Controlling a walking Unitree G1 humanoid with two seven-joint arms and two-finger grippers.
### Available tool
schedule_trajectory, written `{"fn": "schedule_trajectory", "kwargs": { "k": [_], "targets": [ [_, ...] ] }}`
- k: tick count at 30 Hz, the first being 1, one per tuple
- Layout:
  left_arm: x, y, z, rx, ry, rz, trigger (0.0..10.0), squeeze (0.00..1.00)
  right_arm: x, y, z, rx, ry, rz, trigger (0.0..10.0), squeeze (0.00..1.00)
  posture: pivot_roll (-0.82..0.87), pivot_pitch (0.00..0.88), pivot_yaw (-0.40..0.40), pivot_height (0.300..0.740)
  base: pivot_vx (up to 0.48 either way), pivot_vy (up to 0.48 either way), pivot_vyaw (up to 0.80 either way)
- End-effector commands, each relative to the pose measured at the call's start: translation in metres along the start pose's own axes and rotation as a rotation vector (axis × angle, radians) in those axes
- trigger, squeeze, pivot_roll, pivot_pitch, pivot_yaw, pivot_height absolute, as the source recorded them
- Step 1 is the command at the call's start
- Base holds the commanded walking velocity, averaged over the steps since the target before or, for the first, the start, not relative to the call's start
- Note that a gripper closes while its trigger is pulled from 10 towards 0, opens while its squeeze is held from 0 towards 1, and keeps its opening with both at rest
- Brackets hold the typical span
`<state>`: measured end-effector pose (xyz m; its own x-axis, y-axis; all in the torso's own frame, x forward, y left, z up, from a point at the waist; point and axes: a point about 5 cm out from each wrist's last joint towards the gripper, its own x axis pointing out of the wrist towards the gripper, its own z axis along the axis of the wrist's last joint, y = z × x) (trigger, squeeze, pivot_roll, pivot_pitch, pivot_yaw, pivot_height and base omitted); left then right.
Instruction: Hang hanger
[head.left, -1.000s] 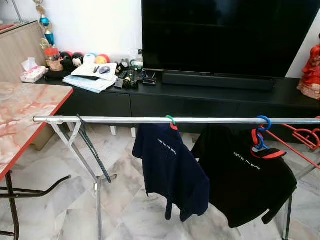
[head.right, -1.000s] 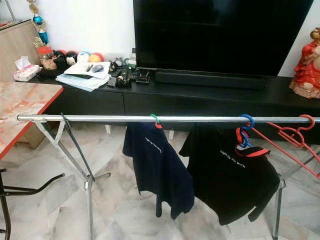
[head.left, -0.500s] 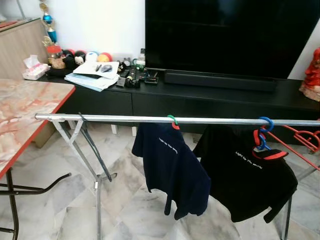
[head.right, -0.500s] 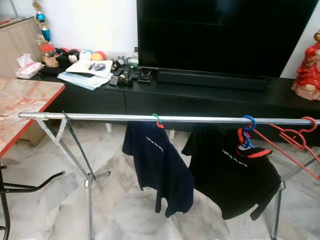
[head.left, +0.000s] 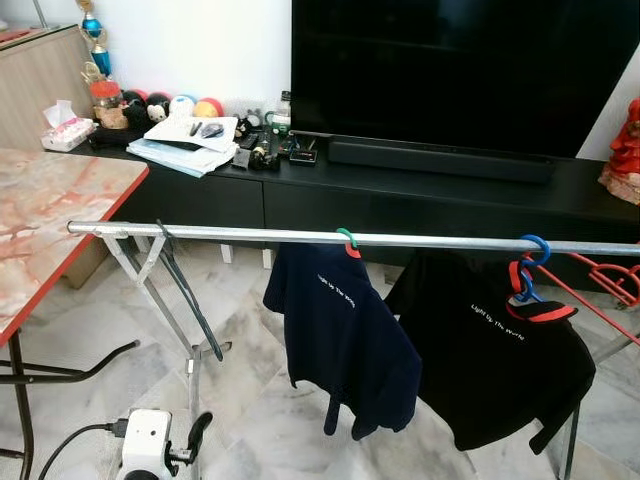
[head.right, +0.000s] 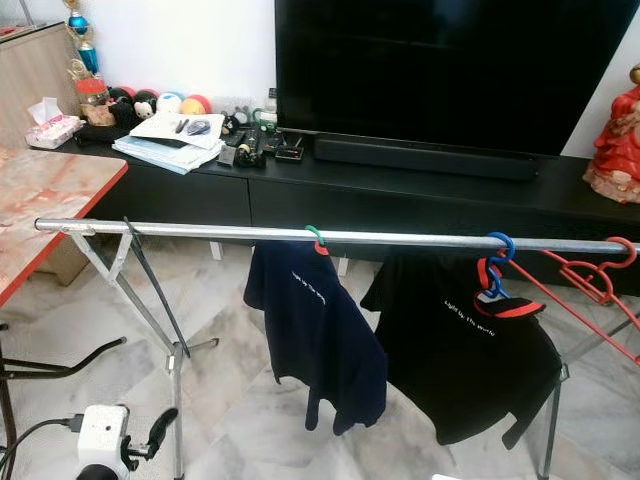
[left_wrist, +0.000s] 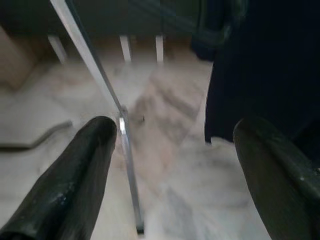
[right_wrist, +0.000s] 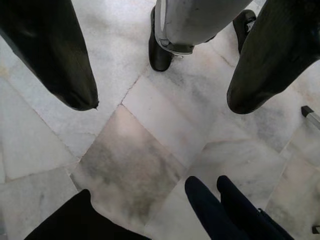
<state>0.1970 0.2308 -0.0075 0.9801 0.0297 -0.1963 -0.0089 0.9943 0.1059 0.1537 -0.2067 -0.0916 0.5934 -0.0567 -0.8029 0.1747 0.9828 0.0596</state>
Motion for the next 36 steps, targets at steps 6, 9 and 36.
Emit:
{"fn": "schedule_trajectory", "kwargs": {
  "k": [6,9,36],
  "targets": [
    [-0.038,-0.014,0.006,-0.006,-0.02,-0.047,10.0,0.0,-0.001,-0.007,-0.002,0.015,0.002,-0.023,10.0,0.0,0.05,0.0,-0.042,0.74,0.0,0.0,0.0],
    [-0.032,-0.013,-0.008,-0.009,0.054,-0.036,10.0,0.0,-0.002,-0.007,-0.002,0.016,0.003,-0.026,10.0,0.0,0.06,0.0,-0.044,0.74,0.0,0.0,0.0],
    [-0.003,-0.001,-0.064,-0.072,0.582,0.078,10.0,0.0,-0.001,0.003,-0.006,0.05,-0.005,-0.022,10.0,0.0,0.0,0.0,-0.001,0.74,0.0,0.0,0.0]
  ]
}}
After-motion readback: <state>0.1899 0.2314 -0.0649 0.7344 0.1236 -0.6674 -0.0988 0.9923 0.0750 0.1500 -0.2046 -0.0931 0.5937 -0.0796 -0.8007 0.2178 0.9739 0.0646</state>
